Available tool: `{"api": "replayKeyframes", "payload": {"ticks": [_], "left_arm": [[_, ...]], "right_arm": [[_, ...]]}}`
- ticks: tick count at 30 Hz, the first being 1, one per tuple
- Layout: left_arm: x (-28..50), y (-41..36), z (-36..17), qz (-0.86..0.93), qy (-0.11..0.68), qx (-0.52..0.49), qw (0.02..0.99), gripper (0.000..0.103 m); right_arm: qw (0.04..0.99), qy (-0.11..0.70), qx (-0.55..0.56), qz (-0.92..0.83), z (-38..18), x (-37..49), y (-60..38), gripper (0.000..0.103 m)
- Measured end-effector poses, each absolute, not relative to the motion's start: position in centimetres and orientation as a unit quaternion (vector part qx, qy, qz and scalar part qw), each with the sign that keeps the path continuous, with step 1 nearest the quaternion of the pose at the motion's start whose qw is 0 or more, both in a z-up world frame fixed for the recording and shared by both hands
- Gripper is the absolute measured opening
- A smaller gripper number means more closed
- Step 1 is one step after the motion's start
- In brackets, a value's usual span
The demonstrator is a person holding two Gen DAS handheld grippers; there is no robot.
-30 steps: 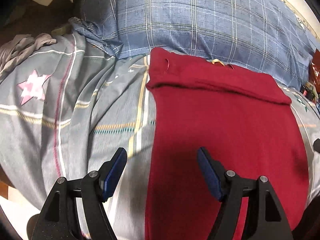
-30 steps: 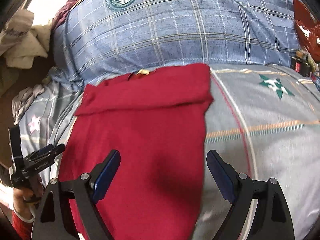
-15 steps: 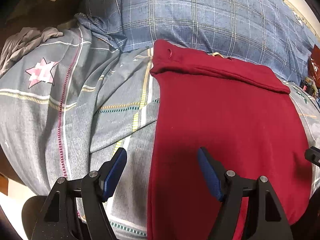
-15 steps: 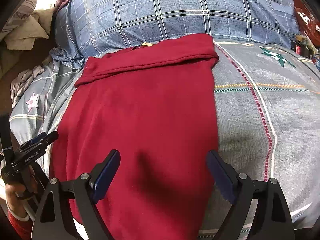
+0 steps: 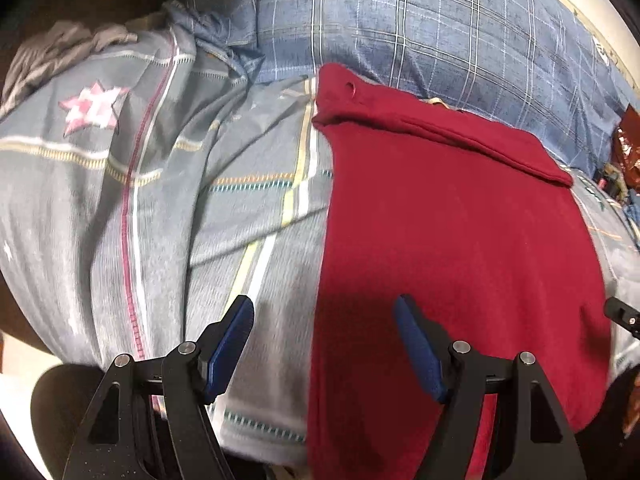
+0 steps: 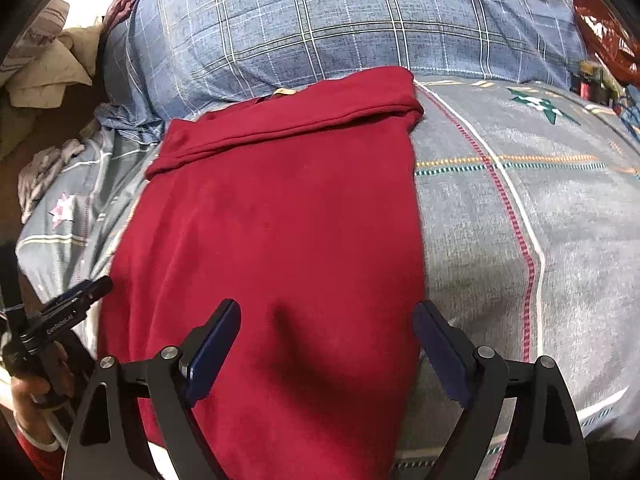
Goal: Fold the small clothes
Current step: 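Move both open tools to the hem end of the red sweater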
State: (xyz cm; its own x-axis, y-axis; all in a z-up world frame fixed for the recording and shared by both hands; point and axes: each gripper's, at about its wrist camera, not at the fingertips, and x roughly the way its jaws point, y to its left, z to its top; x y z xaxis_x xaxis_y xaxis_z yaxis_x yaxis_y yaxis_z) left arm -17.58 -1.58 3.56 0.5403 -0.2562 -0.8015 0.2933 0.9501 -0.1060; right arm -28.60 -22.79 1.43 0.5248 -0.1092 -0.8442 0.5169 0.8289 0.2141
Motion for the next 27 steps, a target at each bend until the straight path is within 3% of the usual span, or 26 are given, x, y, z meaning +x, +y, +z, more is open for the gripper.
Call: {"api": "replayKeyframes", "payload": {"ticks": [8,21,23,27], "left_arm": [[-18.4,1.2,2.5,-0.192,0.490,-0.025,0.850,0.072],[-21.1,1.2,2.1,-0.227,0.501,-0.008,0.835,0.072],[-21.1,1.2,2.1,-0.224,0.501,-0.008,0.836,0.072],[-21.2,1.2,2.1,-0.225,0.507,-0.008,0.832,0.072]], "right_arm": [[0.826,0.474,0.260,-0.160,0.0,-31.8,-22.9,0.089],[0.818,0.489,0.277,-0.122,-0.5,-34.7,-21.3,0.089],[0.817,0.496,0.273,-0.109,-0.6,-34.6,-20.8,0.088],[0.820,0.501,0.253,-0.114,-0.6,-34.3,-20.3,0.075]]}}
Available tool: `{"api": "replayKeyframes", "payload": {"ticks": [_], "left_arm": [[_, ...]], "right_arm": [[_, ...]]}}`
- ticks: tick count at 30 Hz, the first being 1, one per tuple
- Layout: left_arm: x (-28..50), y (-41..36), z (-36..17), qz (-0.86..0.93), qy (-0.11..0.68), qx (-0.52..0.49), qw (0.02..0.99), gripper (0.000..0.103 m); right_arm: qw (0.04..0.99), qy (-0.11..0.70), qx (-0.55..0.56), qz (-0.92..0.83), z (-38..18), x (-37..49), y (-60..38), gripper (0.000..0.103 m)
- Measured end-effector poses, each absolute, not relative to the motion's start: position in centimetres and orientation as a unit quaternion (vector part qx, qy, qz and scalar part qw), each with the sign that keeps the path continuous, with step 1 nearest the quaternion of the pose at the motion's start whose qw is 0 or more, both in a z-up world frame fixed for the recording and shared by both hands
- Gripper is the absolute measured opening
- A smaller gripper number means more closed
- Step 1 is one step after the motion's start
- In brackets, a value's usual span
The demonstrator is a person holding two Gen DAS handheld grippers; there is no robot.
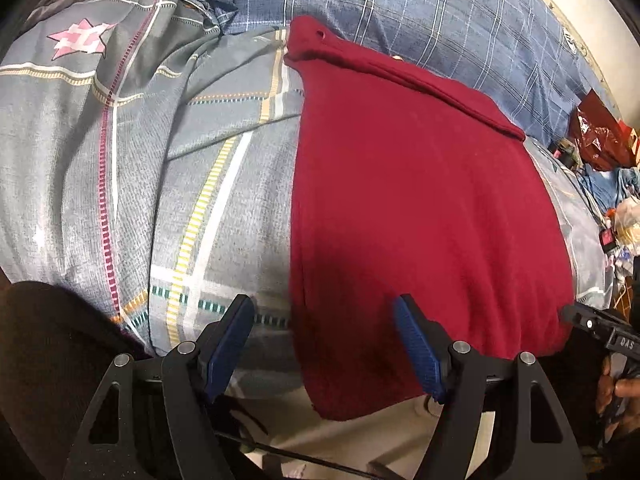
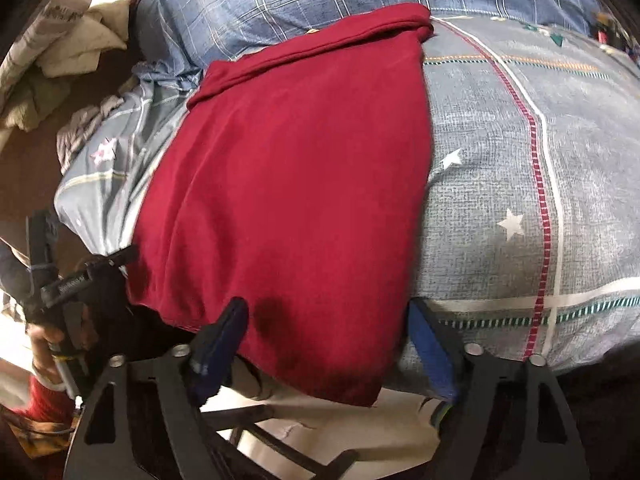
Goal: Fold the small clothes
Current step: 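Move both open tools to the hem end of the red sweater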
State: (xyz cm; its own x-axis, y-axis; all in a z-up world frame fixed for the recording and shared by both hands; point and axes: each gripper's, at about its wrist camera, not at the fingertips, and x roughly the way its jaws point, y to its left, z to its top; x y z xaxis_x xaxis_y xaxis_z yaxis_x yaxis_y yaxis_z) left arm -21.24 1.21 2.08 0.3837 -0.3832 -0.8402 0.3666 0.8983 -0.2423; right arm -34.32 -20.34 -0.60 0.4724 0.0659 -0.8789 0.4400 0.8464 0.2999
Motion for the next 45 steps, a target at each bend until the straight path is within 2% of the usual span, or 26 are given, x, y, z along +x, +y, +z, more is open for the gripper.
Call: {"api": "replayKeyframes", "payload": {"ticks": [4,18,22,24,28,33,39,42,43,44,45], "left_arm": [[-21.5,1.3,2.0,-0.230,0.524,-0.019,0.820,0.072],[-21.7,0.4,1.7,-0.227,0.532,-0.019,0.816,0.074],[-21.5,-0.3,1.5,-0.232,0.539,-0.006,0.810,0.081],[-21.2,-0.7,1.5,-0.231,0.546,-0.001,0.805,0.084],[-20.9,-0.9,1.5,-0.231,0.551,-0.002,0.802,0.084],[-21.0,-1.6,1.4,-0.220,0.551,0.010,0.805,0.084],[-21.6,-2.0,1.3,-0.214,0.543,0.015,0.812,0.083],[-21.7,-1.7,1.3,-0.209,0.540,0.018,0.815,0.073],[-21.7,-1.4,1.5,-0.208,0.537,0.019,0.818,0.063],[-21.7,-1.2,1.7,-0.206,0.534,0.018,0.820,0.046],[-21.8,-0.8,1.9,-0.208,0.534,0.010,0.820,0.035]], "right_arm": [[0.819,0.493,0.270,-0.112,-0.6,-34.6,-20.6,0.065],[0.831,0.472,0.279,-0.096,-0.9,-34.6,-20.8,0.073],[0.833,0.482,0.247,-0.112,-0.8,-34.0,-19.7,0.072],[0.832,0.492,0.222,-0.127,-0.6,-33.7,-18.8,0.069],[0.831,0.482,0.244,-0.132,-0.8,-34.4,-18.6,0.058],[0.830,0.473,0.262,-0.137,-0.8,-34.8,-19.0,0.052],[0.832,0.477,0.254,-0.126,-1.0,-34.3,-18.7,0.058],[0.836,0.479,0.234,-0.125,-1.0,-33.8,-18.1,0.058],[0.838,0.479,0.232,-0.122,-1.0,-33.7,-18.0,0.053],[0.839,0.479,0.232,-0.116,-0.9,-33.5,-17.9,0.049],[0.837,0.480,0.238,-0.110,-0.9,-33.5,-18.0,0.033]]}}
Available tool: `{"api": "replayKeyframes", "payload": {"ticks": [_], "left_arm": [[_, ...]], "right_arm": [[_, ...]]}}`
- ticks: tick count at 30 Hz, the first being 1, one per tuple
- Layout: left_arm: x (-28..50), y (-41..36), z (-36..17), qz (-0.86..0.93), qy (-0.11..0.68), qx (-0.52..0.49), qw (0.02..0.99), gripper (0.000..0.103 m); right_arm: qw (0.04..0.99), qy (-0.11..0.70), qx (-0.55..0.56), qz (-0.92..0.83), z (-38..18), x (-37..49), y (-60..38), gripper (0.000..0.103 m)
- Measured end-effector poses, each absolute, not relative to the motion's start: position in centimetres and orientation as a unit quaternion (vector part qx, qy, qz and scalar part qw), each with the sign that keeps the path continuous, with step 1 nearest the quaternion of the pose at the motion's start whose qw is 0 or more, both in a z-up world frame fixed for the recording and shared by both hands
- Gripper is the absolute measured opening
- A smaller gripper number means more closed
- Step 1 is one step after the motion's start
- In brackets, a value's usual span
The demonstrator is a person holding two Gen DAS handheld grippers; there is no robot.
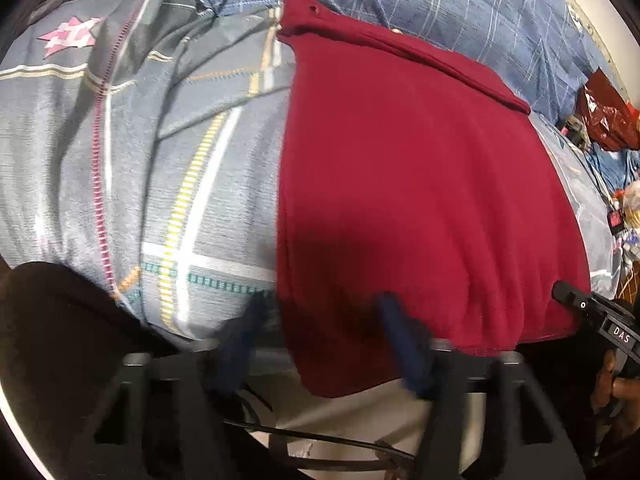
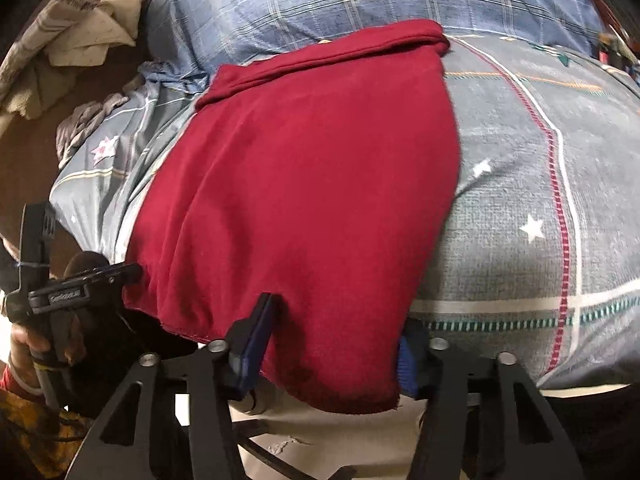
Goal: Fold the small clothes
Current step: 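Move both open tools to the hem end of the red sweater, then close the left tool on the hem while the right tool grasps it too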
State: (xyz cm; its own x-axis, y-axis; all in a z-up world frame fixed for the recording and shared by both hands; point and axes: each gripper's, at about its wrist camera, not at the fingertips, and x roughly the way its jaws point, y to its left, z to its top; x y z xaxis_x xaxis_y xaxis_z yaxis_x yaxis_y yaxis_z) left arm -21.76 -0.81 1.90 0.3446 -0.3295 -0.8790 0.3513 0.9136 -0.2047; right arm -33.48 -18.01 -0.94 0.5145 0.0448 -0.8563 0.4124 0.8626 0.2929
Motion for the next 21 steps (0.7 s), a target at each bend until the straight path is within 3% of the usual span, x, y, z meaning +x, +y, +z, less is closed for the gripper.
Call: {"api": "replayKeyframes", "payload": {"ticks": [1,4,7,11,13,21], "left_arm": [[-21.7,-0.5,2.0,-0.215,0.537,-0.001,0.816,0.017],[-21.4,0.2,1.9,-0.219,0.542,-0.024,0.811,0.016],[-21.2,0.9,1.8,-0.215,0.542,-0.052,0.810,0.025],[-21.3,0.6,1.8,-0.231,0.539,-0.057,0.808,0.053],[-21.2,0.1,1.7,-0.235,0.538,-0.050,0.808,0.060],[-20.7,1.3,1.8,-0.219,0.551,-0.055,0.804,0.063]], "right_arm": [[0.834,0.483,0.247,-0.102,-0.9,-33.4,-18.2,0.021],[0.835,0.477,0.263,-0.078,-0.6,-33.5,-18.8,0.020],[0.826,0.478,0.293,-0.058,-1.0,-33.6,-19.6,0.020],[0.823,0.490,0.284,-0.048,-0.8,-33.4,-19.5,0.020],[0.826,0.487,0.281,-0.040,-0.2,-33.1,-19.4,0.022],[0.814,0.499,0.294,-0.035,-1.6,-32.7,-19.4,0.029]]}}
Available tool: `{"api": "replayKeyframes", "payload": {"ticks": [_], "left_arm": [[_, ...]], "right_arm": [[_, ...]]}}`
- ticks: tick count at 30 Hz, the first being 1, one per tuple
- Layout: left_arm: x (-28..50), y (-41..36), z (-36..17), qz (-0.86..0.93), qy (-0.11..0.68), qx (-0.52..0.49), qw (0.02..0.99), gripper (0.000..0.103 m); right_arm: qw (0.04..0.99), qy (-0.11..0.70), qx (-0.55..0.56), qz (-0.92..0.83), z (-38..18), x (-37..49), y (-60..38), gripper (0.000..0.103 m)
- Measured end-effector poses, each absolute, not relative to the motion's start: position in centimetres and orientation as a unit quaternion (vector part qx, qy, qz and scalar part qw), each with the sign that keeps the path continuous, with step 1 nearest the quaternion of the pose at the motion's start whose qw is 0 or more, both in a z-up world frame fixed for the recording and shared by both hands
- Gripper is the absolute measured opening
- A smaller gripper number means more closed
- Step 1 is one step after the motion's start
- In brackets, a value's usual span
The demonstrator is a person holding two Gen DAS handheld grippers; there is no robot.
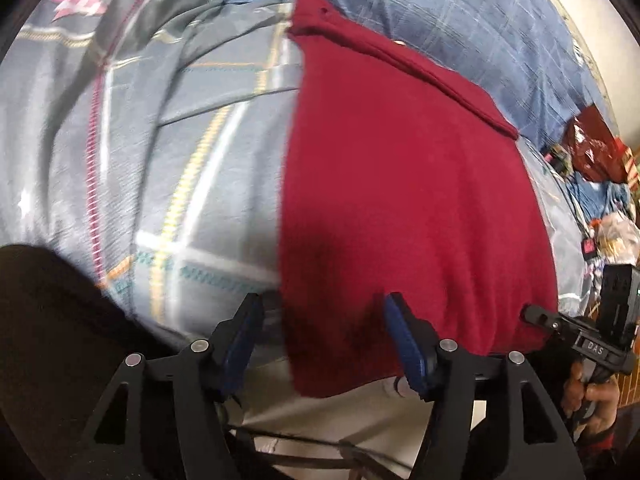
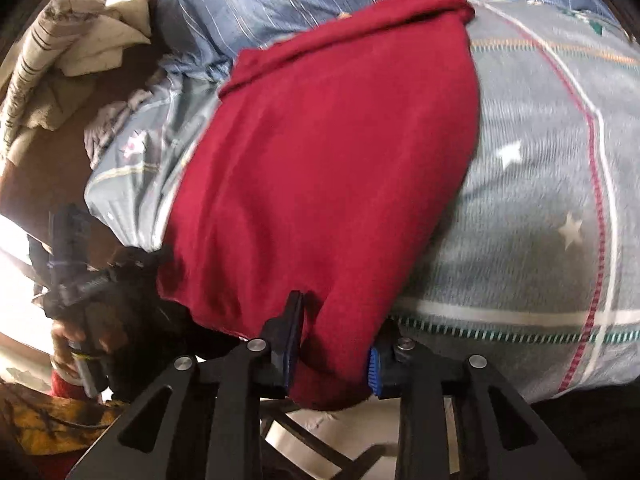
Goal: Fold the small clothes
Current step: 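Close the left tool on the hem while the right tool grasps it too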
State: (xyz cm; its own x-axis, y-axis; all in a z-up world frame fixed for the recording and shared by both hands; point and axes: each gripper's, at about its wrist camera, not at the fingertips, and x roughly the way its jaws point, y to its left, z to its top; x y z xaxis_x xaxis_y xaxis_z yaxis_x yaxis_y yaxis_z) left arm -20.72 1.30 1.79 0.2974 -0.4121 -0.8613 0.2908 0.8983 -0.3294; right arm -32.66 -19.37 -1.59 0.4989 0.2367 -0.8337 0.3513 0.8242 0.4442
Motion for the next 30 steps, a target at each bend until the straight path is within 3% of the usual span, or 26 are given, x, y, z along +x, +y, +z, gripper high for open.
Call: {"api": "replayKeyframes", "payload": {"ticks": [5,7,9,10,11,14,16,17,19,20,30], "left_arm": [[-21.0,1.0,1.9,-0.214,0.545,-0.042,0.810,0.064],[-21.4,0.3,1.9,-0.216,0.541,-0.032,0.812,0.064],[-21.7,-0.2,2.0,-0.229,0.540,-0.028,0.809,0.052],[-21.9,-0.6,2.0,-0.232,0.540,-0.025,0.808,0.037],[-21.9,-0.7,1.9,-0.232,0.540,-0.017,0.809,0.029],[-21.6,-0.8,1.7,-0.229,0.537,-0.009,0.812,0.019],[-21.2,-0.4,1.7,-0.233,0.545,-0.022,0.805,0.008],[-21.1,-0.2,1.8,-0.236,0.548,-0.032,0.802,0.007],[-20.7,0.3,2.0,-0.243,0.550,-0.050,0.798,0.006],[-20.7,0.5,2.3,-0.247,0.547,-0.057,0.798,0.006],[-20.4,2.1,7.8,-0.287,0.467,-0.097,0.831,0.006]], "right_arm": [[0.812,0.483,0.327,-0.023,-1.9,-33.1,-20.2,0.032],[0.813,0.471,0.343,-0.012,-2.0,-33.0,-20.3,0.045],[0.816,0.469,0.337,-0.003,-1.8,-32.6,-19.8,0.055],[0.819,0.472,0.326,-0.003,-1.7,-32.5,-19.5,0.057],[0.823,0.476,0.310,-0.003,-1.6,-32.3,-19.1,0.057],[0.827,0.482,0.290,-0.001,-1.5,-32.1,-18.7,0.056],[0.828,0.481,0.289,-0.001,-1.5,-32.1,-18.8,0.050],[0.828,0.481,0.289,-0.003,-1.5,-32.2,-18.9,0.047],[0.827,0.482,0.291,-0.012,-1.6,-32.4,-19.3,0.024],[0.826,0.479,0.295,-0.012,-1.5,-32.4,-19.4,0.021],[0.853,0.429,0.298,0.009,2.5,-32.6,-19.4,0.015]]}}
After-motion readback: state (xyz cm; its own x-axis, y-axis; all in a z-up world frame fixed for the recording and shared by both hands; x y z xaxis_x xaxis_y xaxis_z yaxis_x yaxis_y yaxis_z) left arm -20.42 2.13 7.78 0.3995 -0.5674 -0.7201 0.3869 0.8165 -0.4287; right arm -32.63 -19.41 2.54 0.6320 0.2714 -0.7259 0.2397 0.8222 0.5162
